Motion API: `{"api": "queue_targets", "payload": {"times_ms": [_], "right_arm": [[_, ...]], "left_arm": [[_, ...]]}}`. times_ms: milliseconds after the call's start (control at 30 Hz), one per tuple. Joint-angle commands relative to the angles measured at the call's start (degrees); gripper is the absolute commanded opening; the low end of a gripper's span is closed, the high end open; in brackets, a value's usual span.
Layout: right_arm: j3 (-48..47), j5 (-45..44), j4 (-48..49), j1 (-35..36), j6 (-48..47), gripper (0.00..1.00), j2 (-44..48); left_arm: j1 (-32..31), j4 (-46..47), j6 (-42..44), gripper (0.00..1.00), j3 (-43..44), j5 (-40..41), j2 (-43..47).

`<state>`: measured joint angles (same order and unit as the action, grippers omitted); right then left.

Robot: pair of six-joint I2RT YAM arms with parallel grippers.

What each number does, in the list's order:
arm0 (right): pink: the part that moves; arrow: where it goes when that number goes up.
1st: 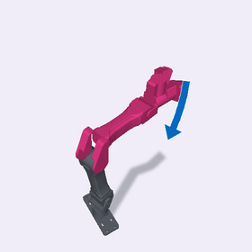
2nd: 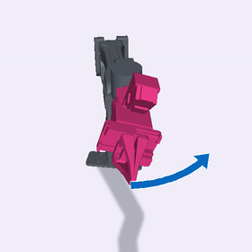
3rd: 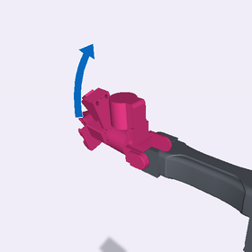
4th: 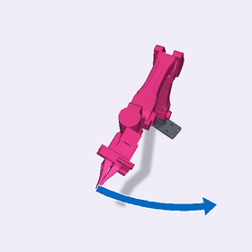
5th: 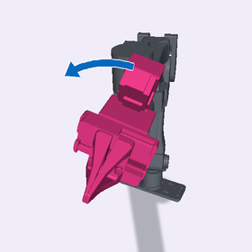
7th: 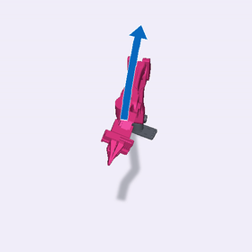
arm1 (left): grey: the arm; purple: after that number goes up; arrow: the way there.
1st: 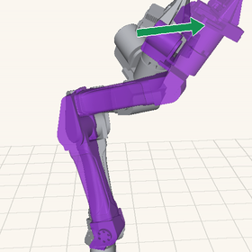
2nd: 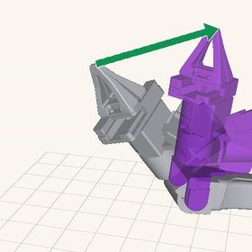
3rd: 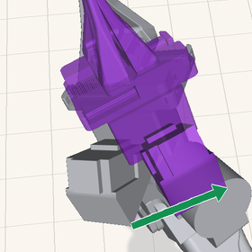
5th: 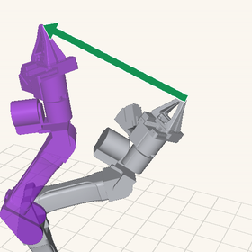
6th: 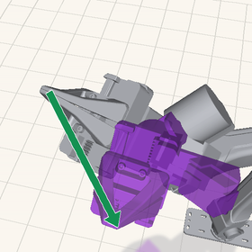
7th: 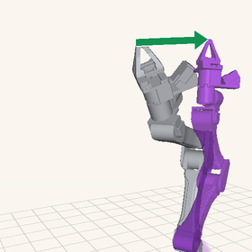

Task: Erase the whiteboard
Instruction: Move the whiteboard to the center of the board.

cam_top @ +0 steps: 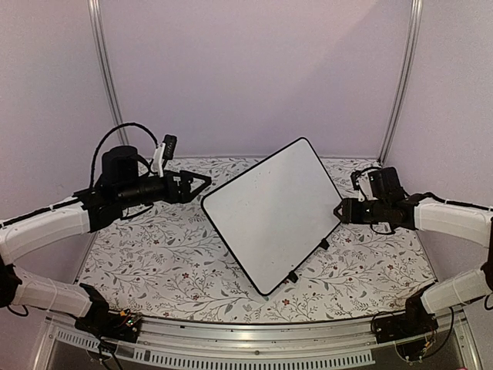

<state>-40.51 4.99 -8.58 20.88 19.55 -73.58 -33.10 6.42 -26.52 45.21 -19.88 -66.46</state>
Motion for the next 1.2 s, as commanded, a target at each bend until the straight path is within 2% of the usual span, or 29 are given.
{"api": "queue_targets", "payload": {"times_ms": [0, 100, 333, 933, 1033, 1167], "right_arm": [[0.5, -4.1, -4.9, 6.0, -6.7, 0.57, -0.9], [-0.8, -8.5, -6.5, 9.2, -7.8, 0.56, -4.0], [-1.4, -11.7, -8.6, 12.5, -8.3, 0.55, -8.6], [-4.7, -10.4, -8.4, 15.9, -10.2, 0.51, -16.2], [-5.8, -10.2, -8.0, 16.5, -10.1, 0.47, -17.5], [-7.1, -10.4, -7.3, 17.1, -9.9, 0.35, -19.9]], "left_arm": [[1.1, 0.9, -0.1, 1.0, -1.5, 4.0, 2.0], [1.4, 0.9, -0.4, 1.0, -2.2, 6.6, 3.2], [2.2, 1.3, -0.7, 1.0, -3.3, 9.4, 5.6], [2.9, 2.3, -1.6, 1.0, -3.6, 7.1, 4.8], [2.9, 2.4, -1.7, 1.0, -3.6, 6.9, 4.5], [3.0, 2.4, -1.6, 1.0, -3.6, 6.9, 4.5]]}}
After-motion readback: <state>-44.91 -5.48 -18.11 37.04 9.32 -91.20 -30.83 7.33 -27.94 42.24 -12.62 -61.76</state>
